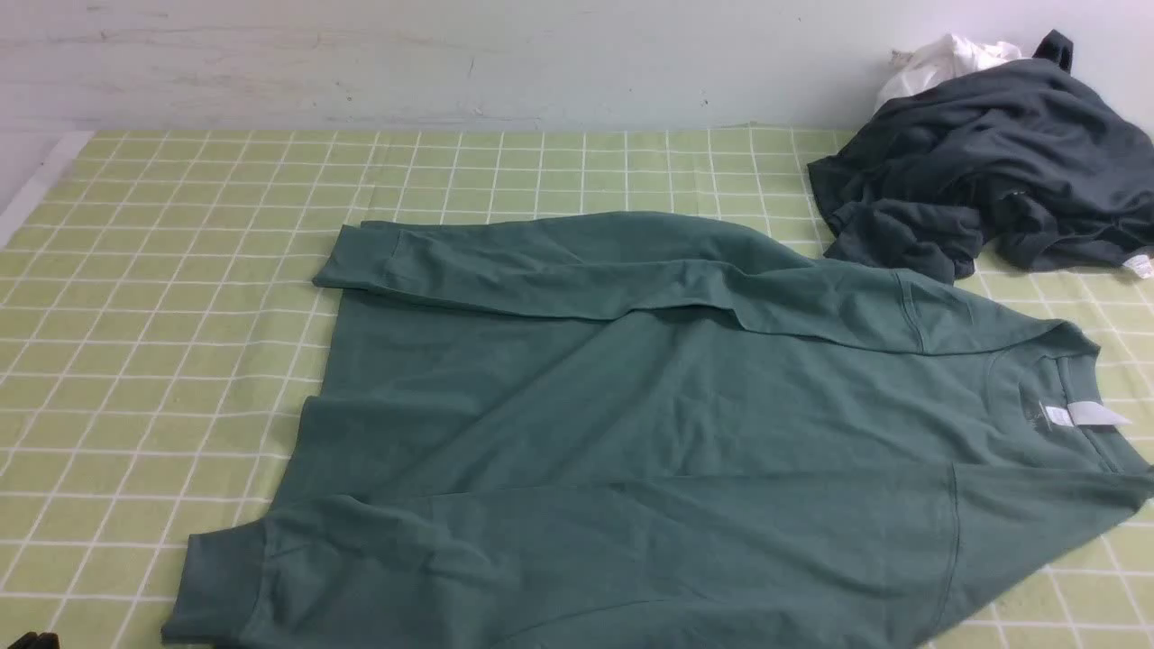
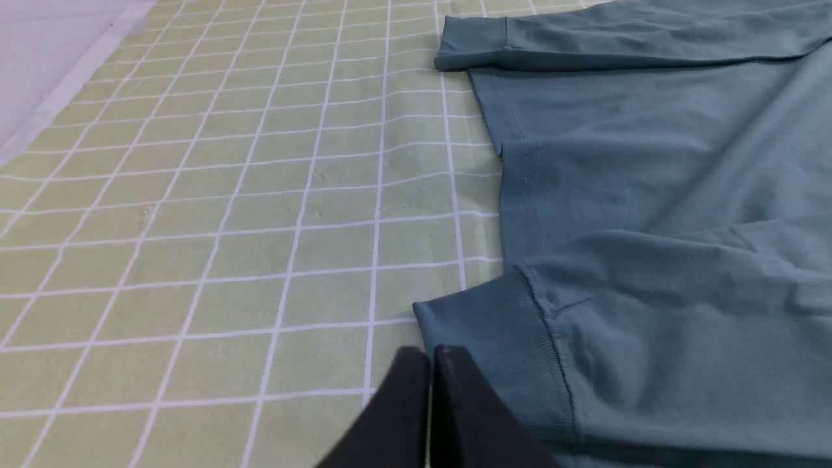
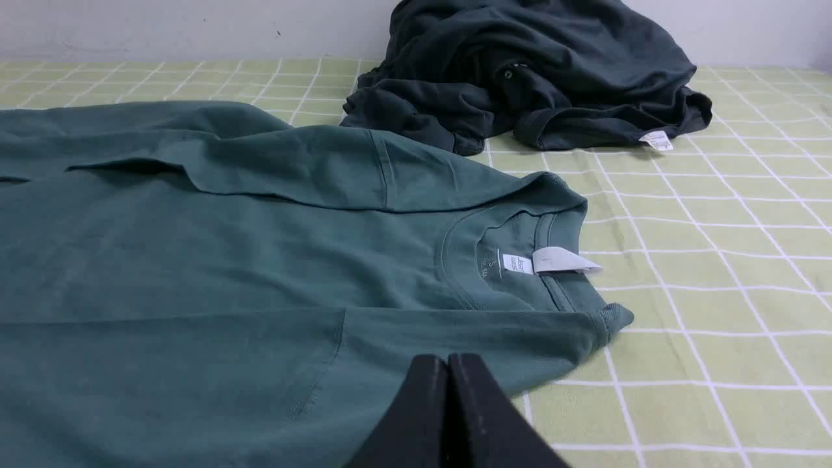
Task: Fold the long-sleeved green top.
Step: Use the left arm to clamp the cuff closest to it
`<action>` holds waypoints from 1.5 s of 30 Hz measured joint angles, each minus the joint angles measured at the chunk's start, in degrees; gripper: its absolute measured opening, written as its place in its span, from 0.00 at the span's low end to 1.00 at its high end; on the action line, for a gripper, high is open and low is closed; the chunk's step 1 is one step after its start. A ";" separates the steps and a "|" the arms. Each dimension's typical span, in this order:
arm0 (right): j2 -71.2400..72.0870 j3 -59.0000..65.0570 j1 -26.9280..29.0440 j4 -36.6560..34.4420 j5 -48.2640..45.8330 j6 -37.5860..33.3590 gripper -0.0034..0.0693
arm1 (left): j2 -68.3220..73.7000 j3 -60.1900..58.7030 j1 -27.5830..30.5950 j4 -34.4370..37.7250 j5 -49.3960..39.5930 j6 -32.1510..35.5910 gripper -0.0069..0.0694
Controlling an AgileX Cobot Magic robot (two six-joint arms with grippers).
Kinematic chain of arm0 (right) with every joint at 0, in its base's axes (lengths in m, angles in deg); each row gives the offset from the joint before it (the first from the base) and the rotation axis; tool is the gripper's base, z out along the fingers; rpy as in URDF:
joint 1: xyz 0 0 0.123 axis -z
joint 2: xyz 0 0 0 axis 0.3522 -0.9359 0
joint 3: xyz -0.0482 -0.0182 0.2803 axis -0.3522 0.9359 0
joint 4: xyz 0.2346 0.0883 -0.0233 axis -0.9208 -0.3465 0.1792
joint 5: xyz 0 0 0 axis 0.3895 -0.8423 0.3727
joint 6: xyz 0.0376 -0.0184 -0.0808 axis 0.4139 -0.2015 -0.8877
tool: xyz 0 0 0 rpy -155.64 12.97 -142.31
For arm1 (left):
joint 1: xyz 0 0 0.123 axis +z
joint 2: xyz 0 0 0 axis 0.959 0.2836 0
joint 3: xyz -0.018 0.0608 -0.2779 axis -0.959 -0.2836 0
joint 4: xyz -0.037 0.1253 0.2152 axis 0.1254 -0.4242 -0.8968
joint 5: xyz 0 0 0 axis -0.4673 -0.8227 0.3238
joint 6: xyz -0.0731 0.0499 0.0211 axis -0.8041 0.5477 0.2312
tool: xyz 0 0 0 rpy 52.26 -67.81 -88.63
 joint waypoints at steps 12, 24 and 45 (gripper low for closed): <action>0.00 0.00 0.00 0.00 0.00 0.00 0.03 | 0.00 0.00 0.00 0.00 0.00 0.00 0.09; 0.00 0.00 0.00 0.00 0.00 0.00 0.03 | 0.00 0.00 0.00 0.00 0.00 0.00 0.09; 0.00 0.42 0.00 -0.01 21.69 0.16 0.03 | 0.00 -0.06 0.00 -4.44 28.01 0.46 0.09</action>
